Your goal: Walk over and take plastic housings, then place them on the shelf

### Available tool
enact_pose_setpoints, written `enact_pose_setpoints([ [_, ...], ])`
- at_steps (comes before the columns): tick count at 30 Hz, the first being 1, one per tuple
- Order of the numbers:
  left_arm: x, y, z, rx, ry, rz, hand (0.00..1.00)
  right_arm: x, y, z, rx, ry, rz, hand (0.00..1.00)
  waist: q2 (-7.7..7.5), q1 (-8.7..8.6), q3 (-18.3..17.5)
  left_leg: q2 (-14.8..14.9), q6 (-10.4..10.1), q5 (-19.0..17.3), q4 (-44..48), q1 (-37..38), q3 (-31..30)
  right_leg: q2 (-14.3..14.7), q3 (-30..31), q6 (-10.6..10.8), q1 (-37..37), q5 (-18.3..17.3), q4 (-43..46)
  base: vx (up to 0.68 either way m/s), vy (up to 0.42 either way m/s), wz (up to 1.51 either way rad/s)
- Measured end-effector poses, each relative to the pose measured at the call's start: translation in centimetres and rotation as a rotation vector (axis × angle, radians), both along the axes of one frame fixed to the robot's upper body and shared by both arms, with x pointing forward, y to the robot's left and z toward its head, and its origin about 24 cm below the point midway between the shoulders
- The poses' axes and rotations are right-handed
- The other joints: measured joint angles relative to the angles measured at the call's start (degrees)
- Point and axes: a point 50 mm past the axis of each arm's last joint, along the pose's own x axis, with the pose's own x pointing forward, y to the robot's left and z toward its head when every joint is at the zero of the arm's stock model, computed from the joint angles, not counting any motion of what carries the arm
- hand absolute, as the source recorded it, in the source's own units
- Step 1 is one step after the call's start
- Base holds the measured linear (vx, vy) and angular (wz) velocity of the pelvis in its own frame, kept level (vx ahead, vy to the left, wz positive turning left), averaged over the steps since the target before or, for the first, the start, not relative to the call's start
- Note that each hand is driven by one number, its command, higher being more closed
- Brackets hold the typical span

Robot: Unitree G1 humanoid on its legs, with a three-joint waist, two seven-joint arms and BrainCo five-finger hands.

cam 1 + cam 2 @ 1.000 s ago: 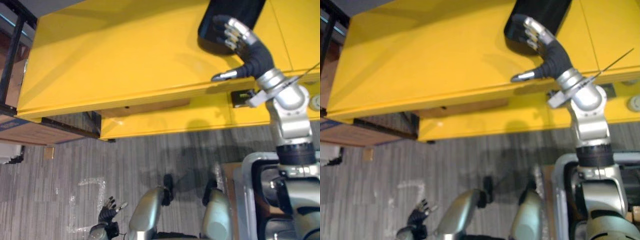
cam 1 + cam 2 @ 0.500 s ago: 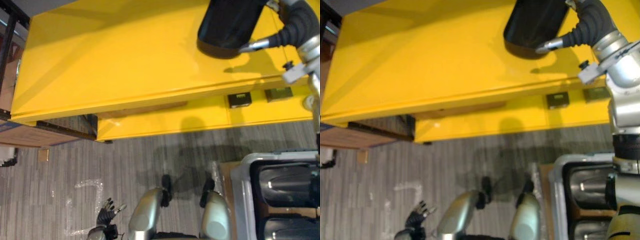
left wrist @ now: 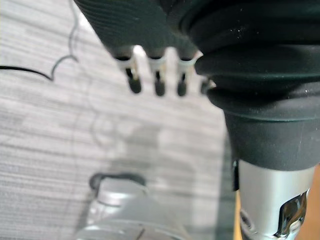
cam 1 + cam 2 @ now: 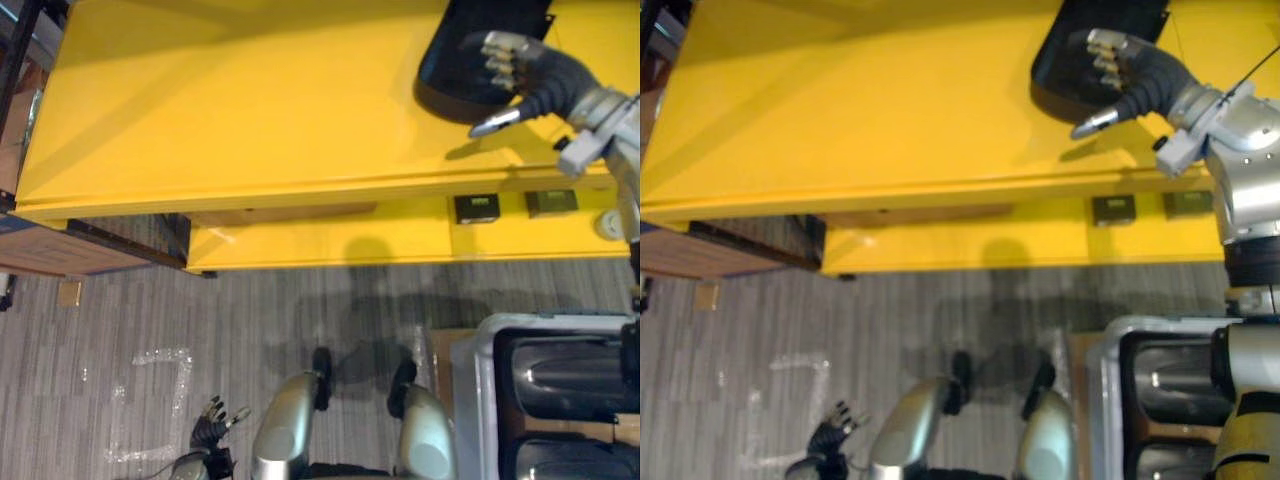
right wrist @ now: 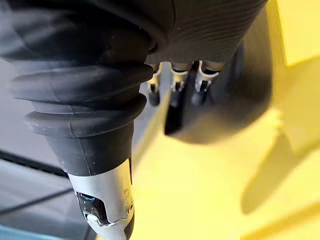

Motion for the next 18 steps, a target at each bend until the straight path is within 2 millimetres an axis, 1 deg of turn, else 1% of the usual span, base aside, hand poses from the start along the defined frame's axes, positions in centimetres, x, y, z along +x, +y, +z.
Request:
enact_pose_setpoints([
  [6,0.3,0.5,0.3,0.010,-0.017,0.001,0.00,0.4,-1.8,-0.6,-0.015,0.037,-0.085,0.00,-0.24,0.50,0.05,0.01,0.00,0.00,-0.08,-0.03,0.01,0.01,0.00,0.00,-0.03,0.00,-0.08,0.00,0.000,0.00],
  [9,0.3,0.7,0.4,0.013,-0.022,0.011,0.00,0.5,-2.8,-0.7,-0.039,0.063,-0.135,0.00,-1.11,0.65,-0.05,0.07,-0.01,0.00,-0.09,-0.02,0.02,0.00,0.00,-0.01,-0.02,0.00,-0.19,0.00,0.000,0.00],
  [14,0.3,0.8,0.5,0.014,-0.023,0.013,0.00,0.0,-4.8,-0.8,-0.108,0.100,-0.226,0.00,-1.92,1.20,-0.32,0.21,-0.01,0.01,-0.11,-0.04,0.08,0.07,0.00,-0.18,0.12,0.33,-0.78,0.00,0.000,0.00],
  [18,0.3,0.8,0.5,0.012,-0.025,0.010,0.00,-0.3,-5.7,-0.7,-0.134,0.116,-0.263,0.00,-2.05,1.29,-0.30,0.51,-0.01,0.01,-0.25,-0.12,0.32,0.81,0.08,-0.21,0.30,1.11,-1.83,-0.01,0.004,-0.05],
])
